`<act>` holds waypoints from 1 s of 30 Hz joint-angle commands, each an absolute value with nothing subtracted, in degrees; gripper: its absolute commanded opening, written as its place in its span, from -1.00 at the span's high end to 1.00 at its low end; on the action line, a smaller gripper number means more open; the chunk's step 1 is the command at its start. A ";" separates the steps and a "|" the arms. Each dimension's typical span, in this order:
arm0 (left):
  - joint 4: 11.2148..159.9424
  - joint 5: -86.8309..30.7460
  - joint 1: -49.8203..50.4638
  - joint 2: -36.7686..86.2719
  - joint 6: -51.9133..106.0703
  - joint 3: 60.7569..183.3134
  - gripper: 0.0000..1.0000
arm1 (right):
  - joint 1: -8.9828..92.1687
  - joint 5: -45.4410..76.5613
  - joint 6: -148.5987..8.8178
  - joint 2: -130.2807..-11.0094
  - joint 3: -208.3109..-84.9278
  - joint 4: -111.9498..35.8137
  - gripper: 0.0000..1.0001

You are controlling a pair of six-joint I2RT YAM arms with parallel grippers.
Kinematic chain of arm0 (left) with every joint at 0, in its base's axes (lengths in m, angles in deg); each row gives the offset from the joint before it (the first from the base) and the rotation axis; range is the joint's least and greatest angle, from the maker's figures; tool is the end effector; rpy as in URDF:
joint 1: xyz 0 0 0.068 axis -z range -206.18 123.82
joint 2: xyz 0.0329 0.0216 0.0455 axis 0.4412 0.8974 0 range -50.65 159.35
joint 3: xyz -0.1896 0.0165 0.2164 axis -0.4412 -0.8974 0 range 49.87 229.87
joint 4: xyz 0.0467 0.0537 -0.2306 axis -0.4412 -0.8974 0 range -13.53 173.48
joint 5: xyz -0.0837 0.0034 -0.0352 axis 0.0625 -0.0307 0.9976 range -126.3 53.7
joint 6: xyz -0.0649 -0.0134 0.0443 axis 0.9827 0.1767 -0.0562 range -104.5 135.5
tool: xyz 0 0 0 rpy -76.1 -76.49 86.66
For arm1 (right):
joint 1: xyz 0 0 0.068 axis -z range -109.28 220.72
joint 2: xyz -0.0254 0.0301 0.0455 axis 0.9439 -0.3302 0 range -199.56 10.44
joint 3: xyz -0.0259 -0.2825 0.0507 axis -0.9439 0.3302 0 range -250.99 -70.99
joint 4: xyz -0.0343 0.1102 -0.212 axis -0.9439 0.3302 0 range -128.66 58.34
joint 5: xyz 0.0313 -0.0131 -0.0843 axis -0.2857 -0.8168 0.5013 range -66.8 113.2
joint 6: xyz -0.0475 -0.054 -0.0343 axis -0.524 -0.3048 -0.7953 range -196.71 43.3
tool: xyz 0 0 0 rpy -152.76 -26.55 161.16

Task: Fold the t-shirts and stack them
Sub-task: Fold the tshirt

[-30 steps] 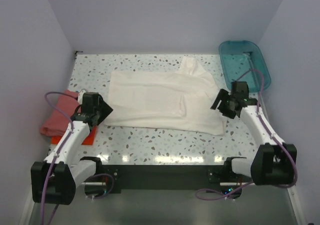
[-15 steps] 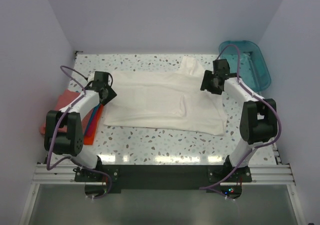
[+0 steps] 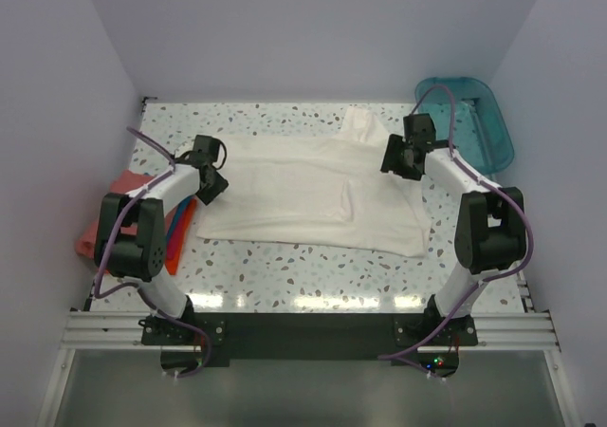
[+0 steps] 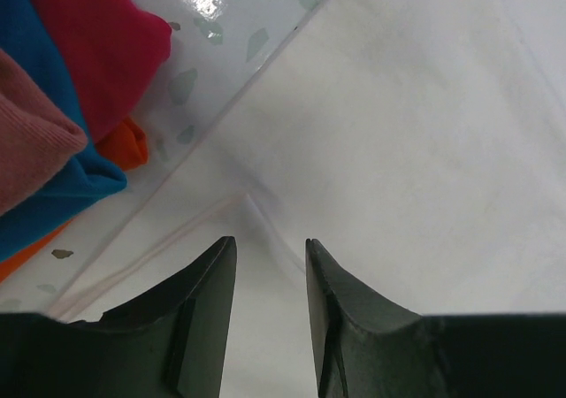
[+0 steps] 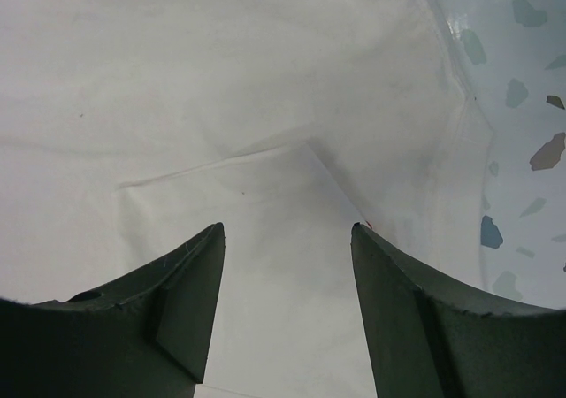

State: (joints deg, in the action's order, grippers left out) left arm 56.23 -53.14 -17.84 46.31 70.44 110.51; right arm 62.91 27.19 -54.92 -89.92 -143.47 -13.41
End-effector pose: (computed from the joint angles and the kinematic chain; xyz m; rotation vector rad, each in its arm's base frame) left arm 0.3309 -0.0285 0.1822 -1.1110 2.3511 0.0073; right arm 0.3785 0.0470 0.2235 0.3328 2.4770 0.1286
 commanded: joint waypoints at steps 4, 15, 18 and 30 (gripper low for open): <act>53.15 -56.34 -17.04 47.96 75.09 112.97 0.22 | 62.90 28.12 -55.17 -88.70 -143.06 -15.55 -0.24; 52.80 -56.69 -17.04 49.45 76.32 111.92 0.50 | 62.99 27.60 -55.35 -88.62 -142.27 -15.99 -0.24; 52.54 -56.61 -17.04 48.84 76.14 112.00 0.67 | 62.99 27.51 -55.35 -88.70 -142.26 -15.90 -0.24; 50.52 -57.92 -17.65 42.60 74.83 113.06 1.00 | 62.99 28.12 -55.35 -90.11 -142.35 -16.08 -0.24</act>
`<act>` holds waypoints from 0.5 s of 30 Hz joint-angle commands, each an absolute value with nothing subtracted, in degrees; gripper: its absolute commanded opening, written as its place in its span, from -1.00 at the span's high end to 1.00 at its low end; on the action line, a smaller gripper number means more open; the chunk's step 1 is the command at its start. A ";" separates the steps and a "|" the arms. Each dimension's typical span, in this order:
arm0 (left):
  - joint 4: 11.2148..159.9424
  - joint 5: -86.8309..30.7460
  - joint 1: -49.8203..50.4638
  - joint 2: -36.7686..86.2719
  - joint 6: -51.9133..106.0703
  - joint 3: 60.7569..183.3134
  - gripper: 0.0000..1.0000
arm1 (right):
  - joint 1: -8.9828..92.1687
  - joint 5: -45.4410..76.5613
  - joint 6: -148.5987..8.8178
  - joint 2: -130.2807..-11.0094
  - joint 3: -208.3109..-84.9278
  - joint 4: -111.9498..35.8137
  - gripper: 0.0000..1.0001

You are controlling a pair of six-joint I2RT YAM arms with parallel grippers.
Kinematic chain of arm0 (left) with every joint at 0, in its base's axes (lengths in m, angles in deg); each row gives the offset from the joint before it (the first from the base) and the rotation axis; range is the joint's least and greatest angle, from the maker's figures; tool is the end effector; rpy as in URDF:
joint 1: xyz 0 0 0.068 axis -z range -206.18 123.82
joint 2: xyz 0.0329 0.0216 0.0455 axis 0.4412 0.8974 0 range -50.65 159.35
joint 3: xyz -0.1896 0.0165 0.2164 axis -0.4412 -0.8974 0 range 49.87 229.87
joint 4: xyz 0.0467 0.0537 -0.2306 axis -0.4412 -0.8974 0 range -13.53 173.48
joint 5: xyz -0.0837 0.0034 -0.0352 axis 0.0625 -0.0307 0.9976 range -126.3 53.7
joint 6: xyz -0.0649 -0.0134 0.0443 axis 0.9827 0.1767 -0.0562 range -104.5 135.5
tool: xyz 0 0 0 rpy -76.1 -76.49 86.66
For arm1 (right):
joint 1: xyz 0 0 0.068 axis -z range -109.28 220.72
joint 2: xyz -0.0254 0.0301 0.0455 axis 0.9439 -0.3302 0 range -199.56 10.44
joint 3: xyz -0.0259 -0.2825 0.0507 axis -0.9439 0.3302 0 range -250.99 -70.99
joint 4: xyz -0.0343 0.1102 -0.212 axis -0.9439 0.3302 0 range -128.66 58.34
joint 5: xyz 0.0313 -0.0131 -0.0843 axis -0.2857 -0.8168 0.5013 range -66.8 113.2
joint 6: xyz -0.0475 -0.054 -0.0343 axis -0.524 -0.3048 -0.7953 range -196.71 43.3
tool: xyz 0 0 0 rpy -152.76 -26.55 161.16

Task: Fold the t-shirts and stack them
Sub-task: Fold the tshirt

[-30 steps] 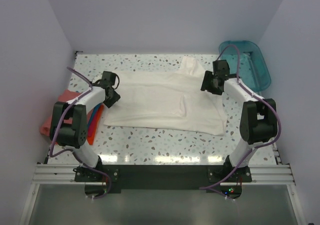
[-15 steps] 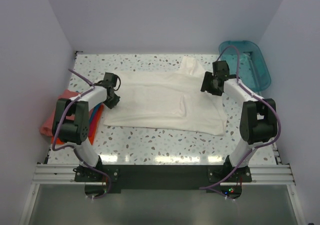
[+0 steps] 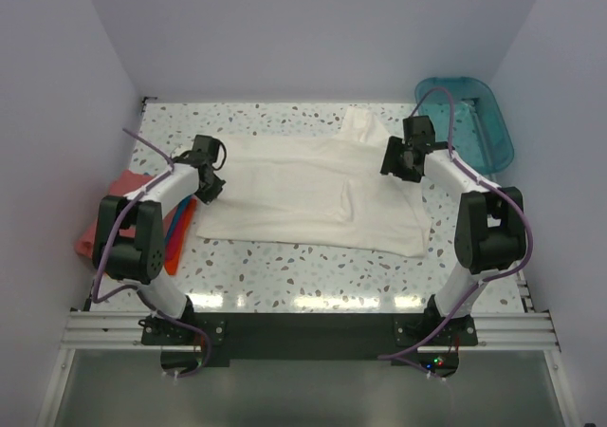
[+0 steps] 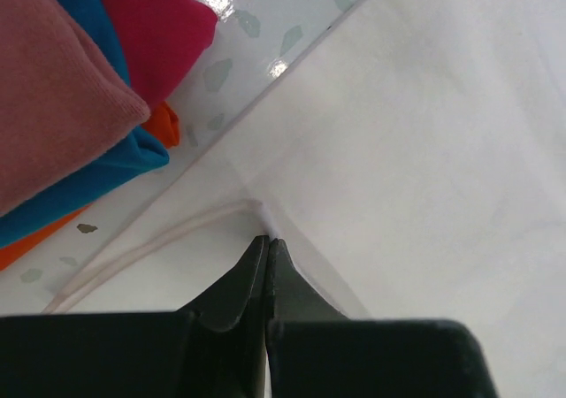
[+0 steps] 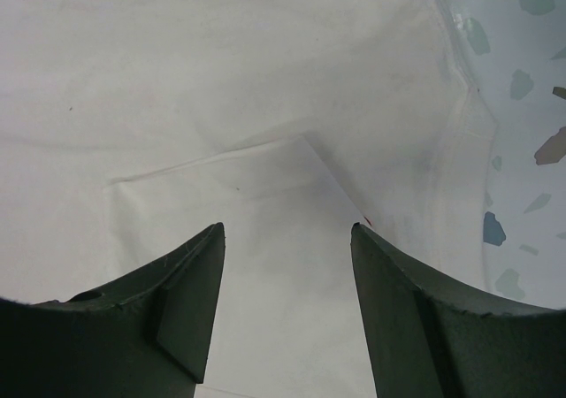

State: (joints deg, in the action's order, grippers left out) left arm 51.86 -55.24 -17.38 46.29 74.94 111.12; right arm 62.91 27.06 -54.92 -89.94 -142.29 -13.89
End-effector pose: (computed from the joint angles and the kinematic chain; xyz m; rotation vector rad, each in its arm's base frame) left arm 0.3234 -0.0276 0.1815 -1.2052 2.3411 0.0671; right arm 0.3761 0.0469 0.2177 0.3330 2.4899 0.1275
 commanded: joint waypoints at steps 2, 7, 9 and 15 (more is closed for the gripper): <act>50.43 -58.10 -17.91 41.55 74.65 112.80 1.00 | 63.07 28.30 -55.43 -90.29 -142.44 -16.08 -0.25; 51.04 -57.93 -19.58 41.10 74.12 111.22 1.00 | 63.16 29.09 -55.52 -90.73 -142.62 -16.25 -0.25; 51.57 -57.40 -20.37 41.72 73.95 110.69 1.00 | 63.07 29.44 -55.79 -90.90 -142.70 -16.51 -0.25; 52.97 -56.61 -21.08 42.86 73.33 109.90 1.00 | 63.07 30.76 -57.02 -92.92 -144.02 -17.83 -0.25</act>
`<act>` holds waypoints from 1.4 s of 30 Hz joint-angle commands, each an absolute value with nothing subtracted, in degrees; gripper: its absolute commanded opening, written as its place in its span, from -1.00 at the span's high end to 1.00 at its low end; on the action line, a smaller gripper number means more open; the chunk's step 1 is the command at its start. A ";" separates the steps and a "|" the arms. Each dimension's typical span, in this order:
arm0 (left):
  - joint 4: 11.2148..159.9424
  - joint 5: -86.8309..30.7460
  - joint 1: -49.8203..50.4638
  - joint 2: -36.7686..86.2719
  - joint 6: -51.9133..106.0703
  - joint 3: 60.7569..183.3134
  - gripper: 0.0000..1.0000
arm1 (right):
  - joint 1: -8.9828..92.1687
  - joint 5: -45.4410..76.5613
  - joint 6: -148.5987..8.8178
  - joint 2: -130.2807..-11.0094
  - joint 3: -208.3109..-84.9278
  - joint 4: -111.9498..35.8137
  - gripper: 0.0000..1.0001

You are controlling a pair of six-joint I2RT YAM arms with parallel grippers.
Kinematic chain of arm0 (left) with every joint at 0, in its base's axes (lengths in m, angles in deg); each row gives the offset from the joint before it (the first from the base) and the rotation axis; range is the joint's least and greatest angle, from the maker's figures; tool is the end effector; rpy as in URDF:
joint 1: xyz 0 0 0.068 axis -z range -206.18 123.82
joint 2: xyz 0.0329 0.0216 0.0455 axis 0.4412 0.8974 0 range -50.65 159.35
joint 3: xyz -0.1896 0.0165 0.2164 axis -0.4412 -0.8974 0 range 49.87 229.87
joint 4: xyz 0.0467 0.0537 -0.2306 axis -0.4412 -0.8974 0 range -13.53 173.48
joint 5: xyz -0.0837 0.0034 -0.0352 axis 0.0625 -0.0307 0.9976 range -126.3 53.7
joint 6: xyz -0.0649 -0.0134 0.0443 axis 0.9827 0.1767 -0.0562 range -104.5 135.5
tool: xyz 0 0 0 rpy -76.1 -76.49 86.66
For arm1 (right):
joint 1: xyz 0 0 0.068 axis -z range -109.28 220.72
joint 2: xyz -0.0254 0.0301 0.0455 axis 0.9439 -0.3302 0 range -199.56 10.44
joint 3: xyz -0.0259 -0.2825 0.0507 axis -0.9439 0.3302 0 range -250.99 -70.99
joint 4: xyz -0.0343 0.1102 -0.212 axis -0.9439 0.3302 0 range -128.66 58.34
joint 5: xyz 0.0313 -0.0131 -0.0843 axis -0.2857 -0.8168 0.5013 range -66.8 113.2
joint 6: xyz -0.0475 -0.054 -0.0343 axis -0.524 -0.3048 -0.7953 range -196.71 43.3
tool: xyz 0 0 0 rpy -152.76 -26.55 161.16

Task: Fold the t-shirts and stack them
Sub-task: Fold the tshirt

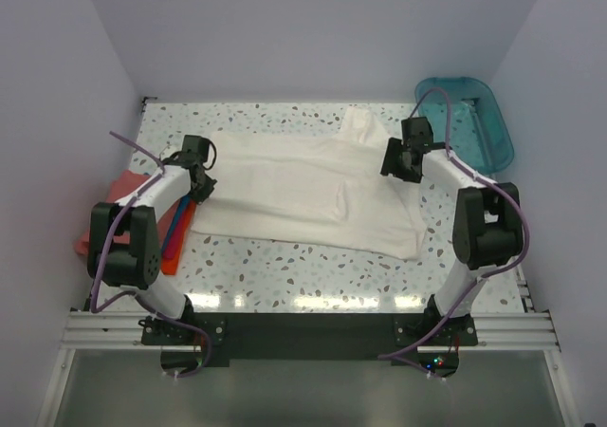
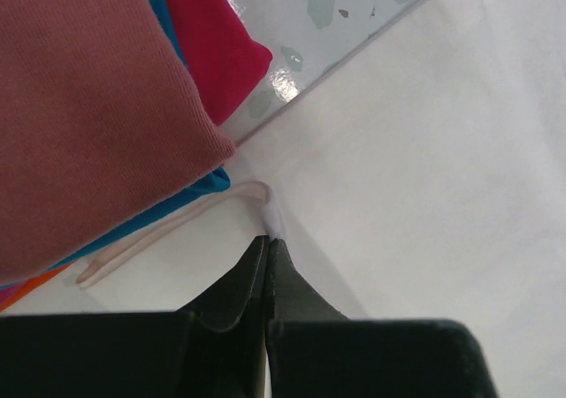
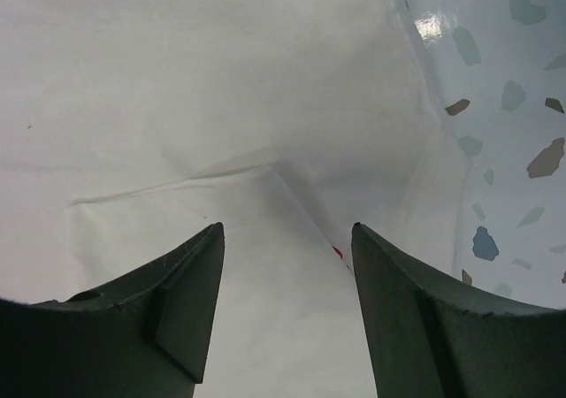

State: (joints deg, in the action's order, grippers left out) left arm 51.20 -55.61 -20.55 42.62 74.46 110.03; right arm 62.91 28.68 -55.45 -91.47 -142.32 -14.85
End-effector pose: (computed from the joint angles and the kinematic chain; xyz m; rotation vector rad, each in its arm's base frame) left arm 0.3143 -0.0082 0.1949 -1.2542 2.2820 0.0708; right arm 0.3809 0.0456 0.2097 0.3328 2.4936 0.0862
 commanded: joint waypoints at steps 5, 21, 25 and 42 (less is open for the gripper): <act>53.68 -55.73 -21.08 43.74 73.07 109.98 1.00 | 62.99 29.01 -57.11 -94.77 -143.67 -19.68 -0.22; 54.82 -54.67 -21.08 44.27 72.45 109.90 1.00 | 62.46 25.40 -55.17 -98.11 -143.85 -21.52 0.38; 54.91 -54.50 -21.08 44.09 72.28 109.81 1.00 | 62.55 24.70 -55.00 -98.02 -143.85 -21.70 0.80; 54.73 -54.41 -21.43 41.54 71.84 109.54 1.00 | 62.46 30.58 -57.28 -84.85 -142.44 -19.94 1.00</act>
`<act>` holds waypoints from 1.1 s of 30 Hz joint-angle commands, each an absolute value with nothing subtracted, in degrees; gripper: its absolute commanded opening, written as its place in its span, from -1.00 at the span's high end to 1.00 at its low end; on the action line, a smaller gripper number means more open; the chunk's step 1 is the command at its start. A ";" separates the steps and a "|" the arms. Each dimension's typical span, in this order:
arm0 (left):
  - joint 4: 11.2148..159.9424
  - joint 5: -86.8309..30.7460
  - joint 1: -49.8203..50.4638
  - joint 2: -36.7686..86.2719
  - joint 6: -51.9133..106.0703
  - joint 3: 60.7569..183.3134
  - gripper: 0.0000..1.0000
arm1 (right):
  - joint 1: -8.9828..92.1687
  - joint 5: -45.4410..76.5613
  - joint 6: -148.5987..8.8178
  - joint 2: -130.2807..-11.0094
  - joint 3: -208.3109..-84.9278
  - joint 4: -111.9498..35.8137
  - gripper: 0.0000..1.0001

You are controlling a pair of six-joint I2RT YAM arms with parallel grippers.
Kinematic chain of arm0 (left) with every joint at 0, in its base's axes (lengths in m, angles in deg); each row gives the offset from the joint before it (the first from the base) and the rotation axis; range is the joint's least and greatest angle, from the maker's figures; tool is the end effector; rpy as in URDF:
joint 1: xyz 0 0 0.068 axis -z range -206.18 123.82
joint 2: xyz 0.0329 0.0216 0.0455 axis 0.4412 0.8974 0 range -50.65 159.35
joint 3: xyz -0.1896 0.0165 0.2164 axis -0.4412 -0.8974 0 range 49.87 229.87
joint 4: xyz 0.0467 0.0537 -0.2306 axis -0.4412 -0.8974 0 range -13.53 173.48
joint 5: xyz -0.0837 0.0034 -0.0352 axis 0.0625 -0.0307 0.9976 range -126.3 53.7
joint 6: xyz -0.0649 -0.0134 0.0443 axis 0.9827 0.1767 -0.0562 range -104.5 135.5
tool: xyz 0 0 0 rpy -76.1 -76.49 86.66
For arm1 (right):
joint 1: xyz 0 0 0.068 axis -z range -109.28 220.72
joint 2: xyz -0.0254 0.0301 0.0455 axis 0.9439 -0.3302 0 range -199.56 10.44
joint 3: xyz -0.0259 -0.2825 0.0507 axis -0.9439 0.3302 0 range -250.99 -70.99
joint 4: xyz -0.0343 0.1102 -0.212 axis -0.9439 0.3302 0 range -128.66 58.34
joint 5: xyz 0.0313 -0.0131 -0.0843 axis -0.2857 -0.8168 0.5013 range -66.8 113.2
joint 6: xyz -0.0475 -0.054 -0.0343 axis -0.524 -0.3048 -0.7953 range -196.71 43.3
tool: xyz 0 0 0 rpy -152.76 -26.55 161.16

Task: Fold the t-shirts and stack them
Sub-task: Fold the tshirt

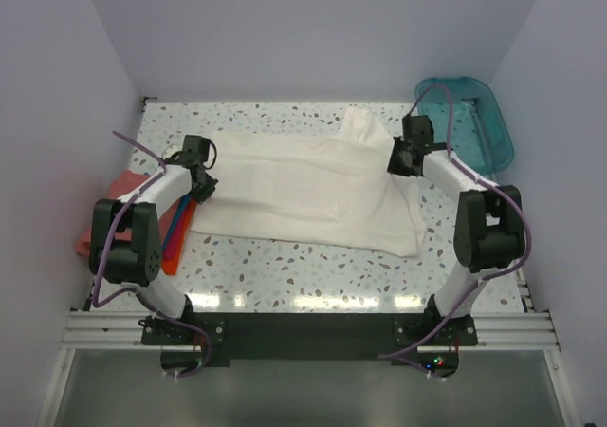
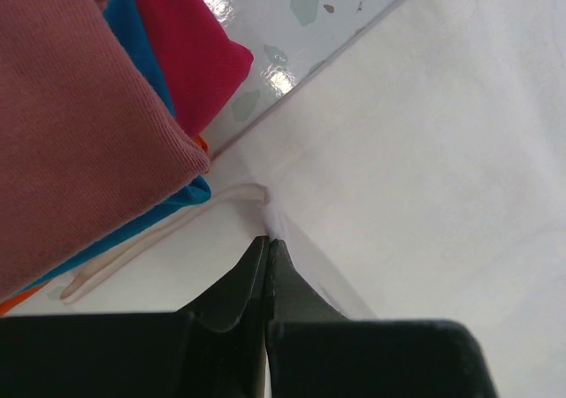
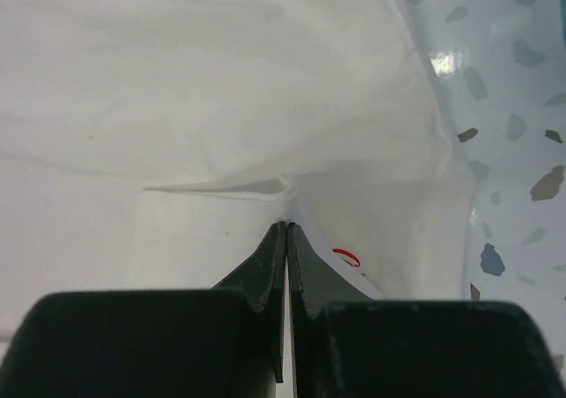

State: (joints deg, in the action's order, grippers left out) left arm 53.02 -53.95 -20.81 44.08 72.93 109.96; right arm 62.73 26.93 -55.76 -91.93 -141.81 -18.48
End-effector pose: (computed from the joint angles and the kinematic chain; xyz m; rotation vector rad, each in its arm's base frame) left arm 0.3201 -0.0093 0.1883 -1.2277 2.3093 0.0456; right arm 0.3869 0.0497 0.2093 0.3070 2.4567 0.1365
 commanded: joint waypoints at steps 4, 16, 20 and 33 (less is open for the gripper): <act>54.65 -54.15 -21.52 41.02 71.84 109.63 1.00 | 62.55 32.69 -58.33 -80.72 -141.74 -19.68 1.00; 54.56 -54.93 -21.96 39.44 72.01 109.72 1.00 | 62.55 34.71 -59.30 -80.62 -140.16 -21.08 1.00; 54.82 -55.11 -23.01 39.08 71.75 109.72 1.00 | 62.63 35.07 -59.13 -81.23 -139.36 -21.61 1.00; 59.74 -52.39 -24.42 44.35 68.07 111.56 0.55 | 62.55 35.07 -58.42 -86.41 -140.41 -23.28 0.60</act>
State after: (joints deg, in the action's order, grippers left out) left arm 55.77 -52.88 -23.83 43.01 70.33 109.98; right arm 62.73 33.18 -58.05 -84.57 -139.08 -20.27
